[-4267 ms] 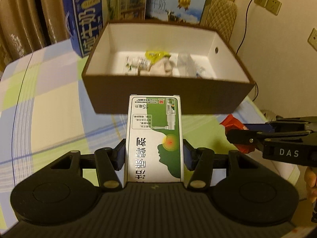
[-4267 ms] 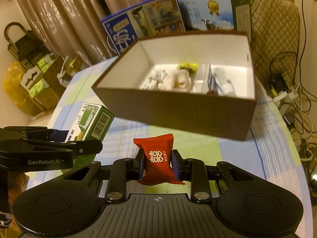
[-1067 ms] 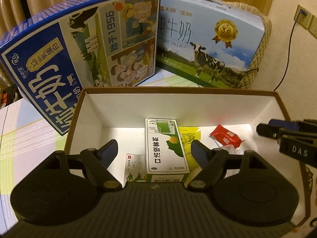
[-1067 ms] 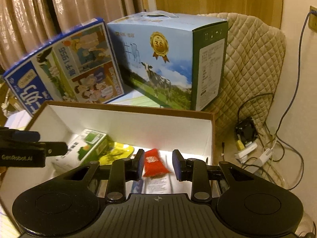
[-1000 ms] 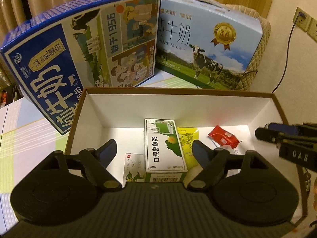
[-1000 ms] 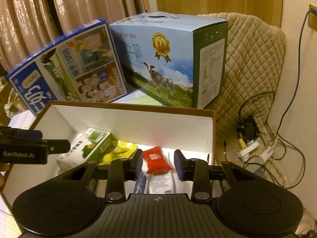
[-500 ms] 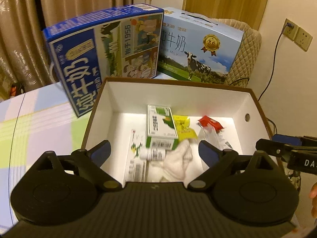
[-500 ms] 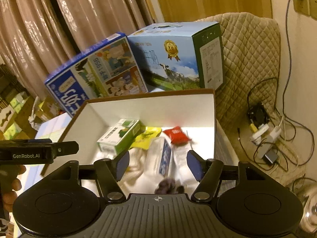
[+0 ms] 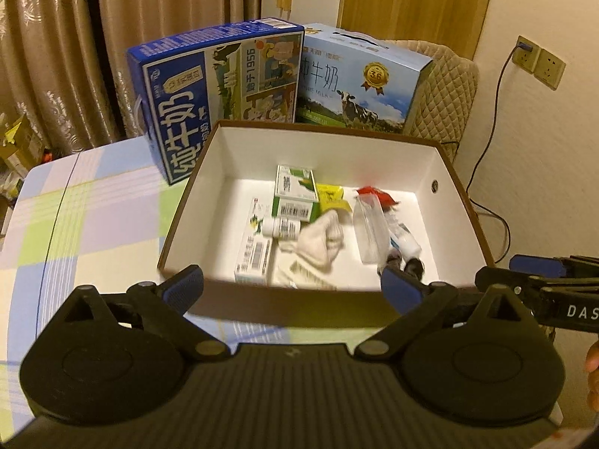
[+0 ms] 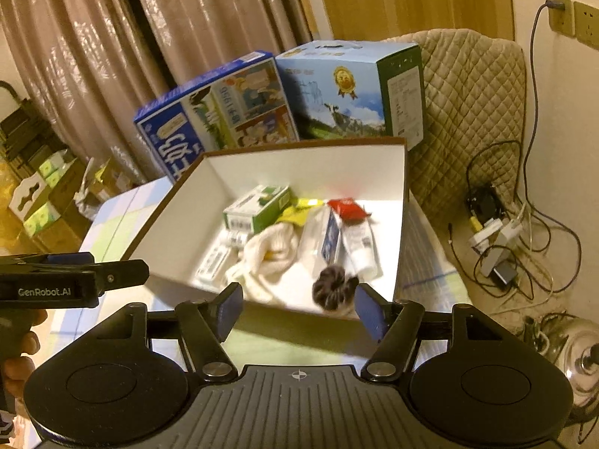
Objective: Organize objects
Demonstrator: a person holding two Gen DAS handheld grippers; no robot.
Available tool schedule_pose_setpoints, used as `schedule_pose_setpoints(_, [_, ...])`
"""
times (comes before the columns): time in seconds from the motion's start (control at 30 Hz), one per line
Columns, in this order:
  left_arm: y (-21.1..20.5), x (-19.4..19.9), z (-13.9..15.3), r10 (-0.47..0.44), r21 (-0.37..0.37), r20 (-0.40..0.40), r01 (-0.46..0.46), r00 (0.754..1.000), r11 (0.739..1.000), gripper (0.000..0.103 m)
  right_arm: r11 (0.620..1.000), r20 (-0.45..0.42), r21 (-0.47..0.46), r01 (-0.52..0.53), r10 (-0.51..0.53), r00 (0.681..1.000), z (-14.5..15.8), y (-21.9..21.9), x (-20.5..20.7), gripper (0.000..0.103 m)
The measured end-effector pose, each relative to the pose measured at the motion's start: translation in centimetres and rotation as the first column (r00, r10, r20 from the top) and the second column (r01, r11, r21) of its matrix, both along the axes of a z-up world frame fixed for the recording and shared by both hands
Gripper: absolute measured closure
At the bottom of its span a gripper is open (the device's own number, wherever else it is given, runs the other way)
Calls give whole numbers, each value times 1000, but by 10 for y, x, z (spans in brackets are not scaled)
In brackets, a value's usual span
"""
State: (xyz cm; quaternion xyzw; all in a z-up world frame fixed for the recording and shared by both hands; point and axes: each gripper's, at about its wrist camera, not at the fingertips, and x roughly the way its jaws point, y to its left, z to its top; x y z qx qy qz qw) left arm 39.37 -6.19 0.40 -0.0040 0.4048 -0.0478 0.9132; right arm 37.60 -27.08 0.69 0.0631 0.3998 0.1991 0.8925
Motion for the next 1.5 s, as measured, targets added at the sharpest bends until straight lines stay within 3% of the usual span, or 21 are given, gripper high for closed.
schedule_pose_setpoints(0.43, [7,-78,-3,57,12,-25,-56,998,998,2,999,-48,-36,-37,36,998,-10,0,-59,39])
schedule_pose_setpoints(0.83, [26,-132,-3,-11,13,-78,13,997,1000,2,995,-47,-70,66,-69,997,0,12,-124,39])
schedule_pose_setpoints(1.5, [72,-216,-5,-59,-4,-108,59,992,998,2,992,-71,-104,68,-75,995,-2,68,-225,39])
